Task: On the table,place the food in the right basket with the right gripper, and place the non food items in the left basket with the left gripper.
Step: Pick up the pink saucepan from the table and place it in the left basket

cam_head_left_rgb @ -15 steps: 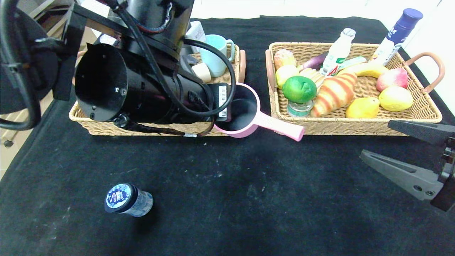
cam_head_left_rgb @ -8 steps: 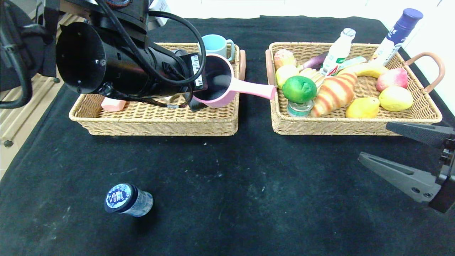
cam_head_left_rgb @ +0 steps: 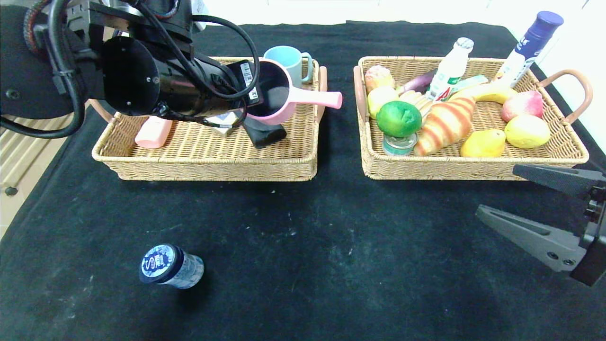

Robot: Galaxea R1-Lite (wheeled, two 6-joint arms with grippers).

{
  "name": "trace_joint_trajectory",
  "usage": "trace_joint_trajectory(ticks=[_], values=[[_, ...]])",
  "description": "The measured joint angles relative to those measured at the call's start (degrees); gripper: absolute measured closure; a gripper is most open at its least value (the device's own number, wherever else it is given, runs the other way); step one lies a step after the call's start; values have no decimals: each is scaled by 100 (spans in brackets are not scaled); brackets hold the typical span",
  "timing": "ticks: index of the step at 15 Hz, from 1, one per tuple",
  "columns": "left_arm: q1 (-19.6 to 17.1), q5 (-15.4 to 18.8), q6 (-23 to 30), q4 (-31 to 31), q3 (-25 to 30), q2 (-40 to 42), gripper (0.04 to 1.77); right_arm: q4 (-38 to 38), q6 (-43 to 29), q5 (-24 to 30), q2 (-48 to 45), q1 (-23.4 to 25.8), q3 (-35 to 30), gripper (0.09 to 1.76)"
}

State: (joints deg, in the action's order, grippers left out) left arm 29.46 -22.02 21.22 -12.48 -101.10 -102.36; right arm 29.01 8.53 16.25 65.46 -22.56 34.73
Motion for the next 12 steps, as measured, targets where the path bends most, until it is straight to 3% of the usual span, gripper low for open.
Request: trace_joint_trajectory(ticks=[12], values=[[-524,-4,71,9,171,-91,165,0,4,-2,5,-9,-12,14]])
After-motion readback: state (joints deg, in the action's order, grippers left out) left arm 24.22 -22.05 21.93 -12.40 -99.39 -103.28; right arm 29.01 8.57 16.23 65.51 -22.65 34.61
